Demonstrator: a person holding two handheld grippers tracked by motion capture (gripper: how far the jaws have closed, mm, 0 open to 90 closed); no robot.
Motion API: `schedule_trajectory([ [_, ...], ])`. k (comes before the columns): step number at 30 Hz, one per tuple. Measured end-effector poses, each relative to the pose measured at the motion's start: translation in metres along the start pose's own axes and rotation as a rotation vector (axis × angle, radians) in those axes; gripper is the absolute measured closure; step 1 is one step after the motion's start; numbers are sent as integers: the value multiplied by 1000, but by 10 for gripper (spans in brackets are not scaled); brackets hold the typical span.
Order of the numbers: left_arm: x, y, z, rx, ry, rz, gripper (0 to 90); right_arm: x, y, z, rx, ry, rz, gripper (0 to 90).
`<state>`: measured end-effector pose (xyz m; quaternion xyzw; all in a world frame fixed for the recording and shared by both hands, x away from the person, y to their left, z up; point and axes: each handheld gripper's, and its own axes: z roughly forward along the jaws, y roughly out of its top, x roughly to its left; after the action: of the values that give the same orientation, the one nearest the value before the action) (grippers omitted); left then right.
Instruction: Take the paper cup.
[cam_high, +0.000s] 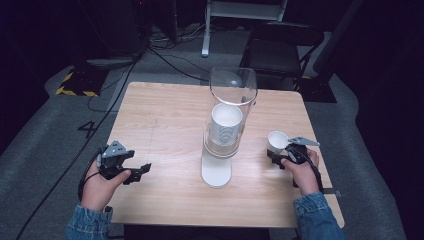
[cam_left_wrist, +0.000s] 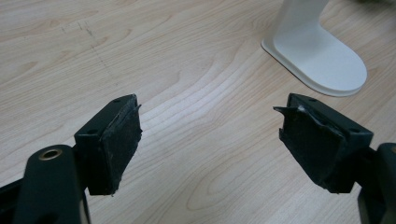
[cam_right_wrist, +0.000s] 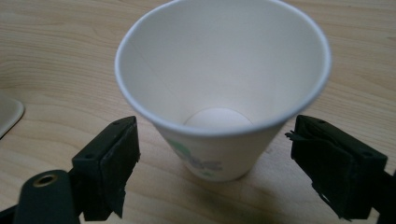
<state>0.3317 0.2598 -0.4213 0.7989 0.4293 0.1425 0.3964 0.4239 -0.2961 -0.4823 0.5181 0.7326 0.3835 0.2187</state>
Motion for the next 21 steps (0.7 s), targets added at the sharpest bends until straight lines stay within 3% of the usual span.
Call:
schedule_trajectory([
  [5, -2, 1, 5, -2, -6, 7, 203, 2, 0, -19, -33, 17, -15, 159],
  [10, -4, 0, 5, 8, -18, 27, 201, 15, 2, -36, -66, 65, -52, 159],
  [13, -4, -1, 5, 10, -20, 40, 182, 22, 4, -47, -55, 137, -96, 158],
  [14, -3, -1, 5, 9, -17, 46, 183, 26, 4, -51, -55, 170, -89, 158],
  [21, -9, -7, 11, 5, -36, 48, 194, 45, 4, -68, -82, 228, -127, 159],
])
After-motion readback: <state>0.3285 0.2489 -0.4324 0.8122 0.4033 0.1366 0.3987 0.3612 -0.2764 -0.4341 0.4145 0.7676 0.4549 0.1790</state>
